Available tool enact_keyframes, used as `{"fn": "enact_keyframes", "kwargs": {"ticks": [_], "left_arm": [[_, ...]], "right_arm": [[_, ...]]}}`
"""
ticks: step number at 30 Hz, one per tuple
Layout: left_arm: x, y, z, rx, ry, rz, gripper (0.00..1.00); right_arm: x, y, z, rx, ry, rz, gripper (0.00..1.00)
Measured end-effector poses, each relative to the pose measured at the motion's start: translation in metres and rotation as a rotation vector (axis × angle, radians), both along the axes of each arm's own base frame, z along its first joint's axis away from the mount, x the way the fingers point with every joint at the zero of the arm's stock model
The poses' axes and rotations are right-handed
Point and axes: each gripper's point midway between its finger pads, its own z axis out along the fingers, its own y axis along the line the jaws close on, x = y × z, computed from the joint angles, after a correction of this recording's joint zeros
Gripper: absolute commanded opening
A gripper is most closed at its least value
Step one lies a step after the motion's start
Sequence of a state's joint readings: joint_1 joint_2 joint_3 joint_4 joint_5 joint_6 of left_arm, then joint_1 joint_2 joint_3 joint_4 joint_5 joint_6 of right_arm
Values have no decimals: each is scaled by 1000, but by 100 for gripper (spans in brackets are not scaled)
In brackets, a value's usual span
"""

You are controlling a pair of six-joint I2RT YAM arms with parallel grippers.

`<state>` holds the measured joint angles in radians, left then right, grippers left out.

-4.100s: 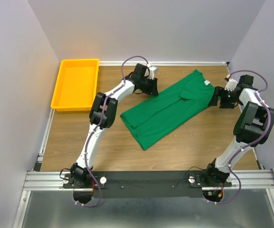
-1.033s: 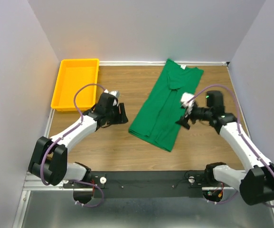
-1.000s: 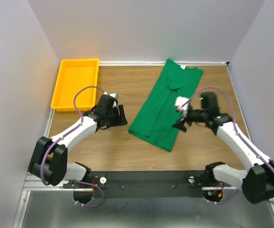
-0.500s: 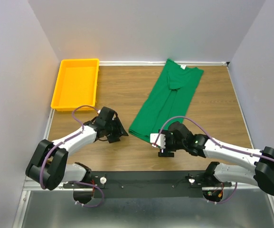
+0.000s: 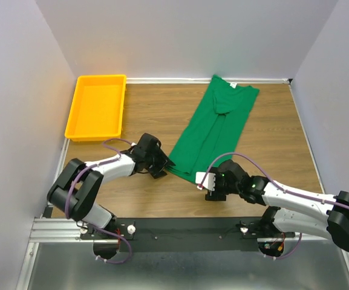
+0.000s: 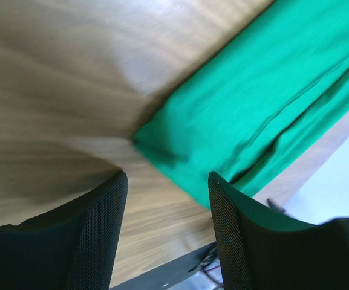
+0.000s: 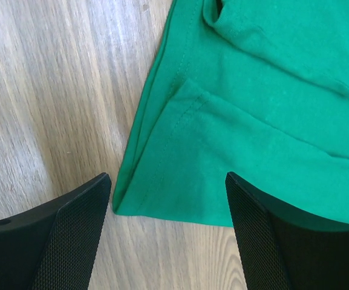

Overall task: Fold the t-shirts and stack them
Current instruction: Fold the tshirt

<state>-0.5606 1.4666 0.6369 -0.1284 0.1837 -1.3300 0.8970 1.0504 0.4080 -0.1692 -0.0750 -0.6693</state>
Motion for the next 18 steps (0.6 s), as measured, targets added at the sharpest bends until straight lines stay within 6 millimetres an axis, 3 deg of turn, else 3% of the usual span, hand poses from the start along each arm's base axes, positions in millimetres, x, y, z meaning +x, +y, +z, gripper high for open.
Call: {"fn": "enact_keyframes", "kwargs": {"ticks": [3, 6, 8, 9, 12, 18], "left_arm": [[10, -9, -1, -9, 26, 21, 59], [22, -22, -5, -18, 62, 22, 46], [24, -29, -10, -30, 84, 12, 32], [24, -31, -11, -31, 86, 7, 16], [19, -33, -17, -32, 103, 6, 4], [20, -34, -14, -19, 68, -15, 0]], "right_arm": [[-1, -2, -2, -9, -5, 10, 82], [-1, -3, -4, -15, -6, 16, 82], [-1, -3, -4, -14, -8, 16, 81], [-1, -3, -4, -14, -8, 16, 81], [-2, -3, -5, -16, -6, 17, 80], [-2, -1, -6, -13, -11, 29, 78]]}}
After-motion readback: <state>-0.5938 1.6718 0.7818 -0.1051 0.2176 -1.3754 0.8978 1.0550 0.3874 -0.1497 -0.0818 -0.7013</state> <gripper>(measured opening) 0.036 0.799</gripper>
